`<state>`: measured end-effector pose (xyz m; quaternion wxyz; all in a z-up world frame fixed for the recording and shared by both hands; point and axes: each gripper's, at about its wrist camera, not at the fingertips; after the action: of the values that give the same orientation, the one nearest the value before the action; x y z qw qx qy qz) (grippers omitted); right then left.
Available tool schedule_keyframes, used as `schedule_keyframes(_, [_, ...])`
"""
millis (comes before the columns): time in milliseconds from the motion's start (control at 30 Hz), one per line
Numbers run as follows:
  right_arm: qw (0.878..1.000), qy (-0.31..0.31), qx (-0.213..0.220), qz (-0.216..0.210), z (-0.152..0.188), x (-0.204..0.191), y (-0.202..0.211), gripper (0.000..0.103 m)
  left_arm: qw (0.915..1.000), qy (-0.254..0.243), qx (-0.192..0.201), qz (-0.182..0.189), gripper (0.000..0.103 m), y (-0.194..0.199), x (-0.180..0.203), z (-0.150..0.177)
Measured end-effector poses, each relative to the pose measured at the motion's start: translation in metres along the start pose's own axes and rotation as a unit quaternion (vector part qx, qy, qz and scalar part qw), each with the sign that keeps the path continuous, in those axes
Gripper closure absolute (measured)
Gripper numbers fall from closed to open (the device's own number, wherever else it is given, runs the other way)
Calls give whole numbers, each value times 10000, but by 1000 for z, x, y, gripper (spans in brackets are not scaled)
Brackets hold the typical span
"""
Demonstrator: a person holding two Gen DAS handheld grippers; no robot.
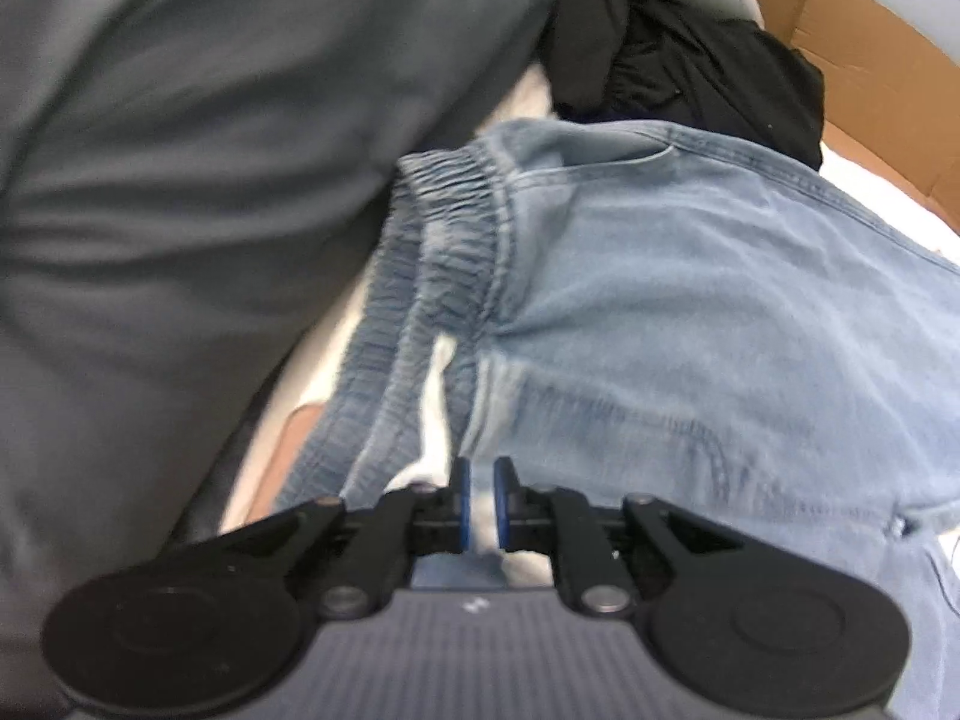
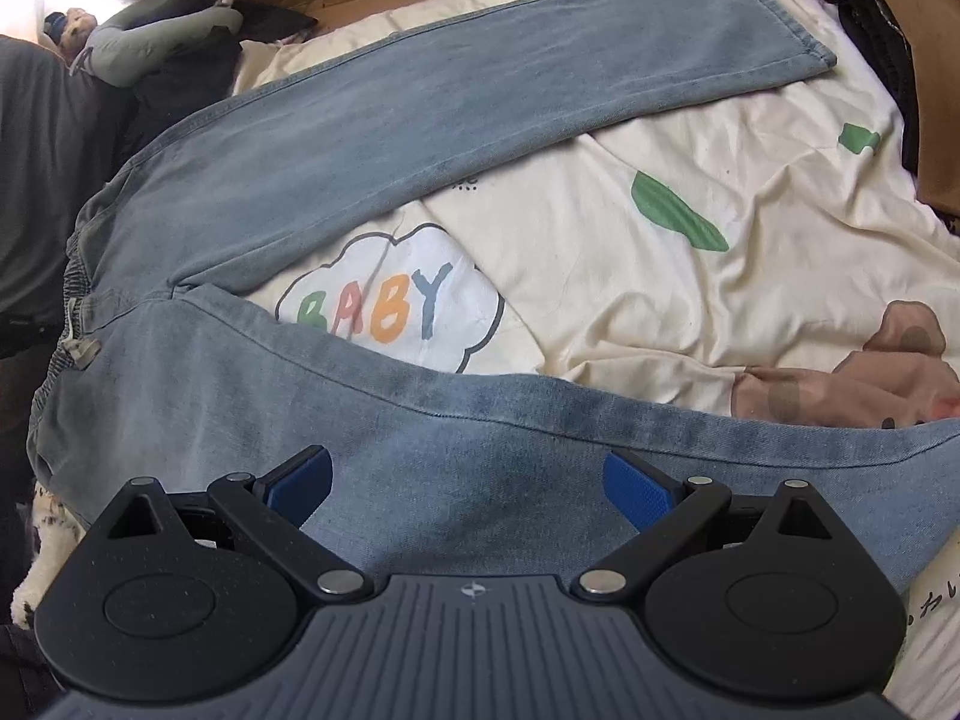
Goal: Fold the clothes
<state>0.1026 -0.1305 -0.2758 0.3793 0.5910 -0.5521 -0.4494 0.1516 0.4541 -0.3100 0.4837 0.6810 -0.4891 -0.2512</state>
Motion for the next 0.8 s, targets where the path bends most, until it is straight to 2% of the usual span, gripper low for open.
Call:
schedule_keyframes(67, [10000,-3,-20,-27,2,1,0,3,10000,68,-51,0,93,10,-4,9])
schedule_keyframes(167, [10000,36,-79,-25,8,1,-4,3,9998,47,-209,49,93,5,-2,27])
schedule_keyframes(300, [9998,118,-181,10,14,2,-9,3,9987,-60,-507,-79,93,-21,1,51])
schedule_keyframes(467, [9994,135,-301,140,17,7,-14,3,9987,61,-398,-303,100,-37,-8,58])
schedule_keyframes(600, [9995,117,-251,146,12,12,-8,3,9976,68,-533,-427,100,-30,-4,55])
schedule_keyframes(800, [9992,352,-204,32,-10,17,22,3,9975,384,-448,-392,97,-1,-1,69])
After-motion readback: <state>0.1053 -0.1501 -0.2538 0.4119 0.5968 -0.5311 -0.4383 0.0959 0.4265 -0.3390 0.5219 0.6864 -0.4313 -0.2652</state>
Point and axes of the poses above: each gripper's, at about its wrist camera, not at the fingertips, and y roughly against the way its jaws point, x to its right, z to its underside, and after that the axes turned 11 degrees about z, right-handed
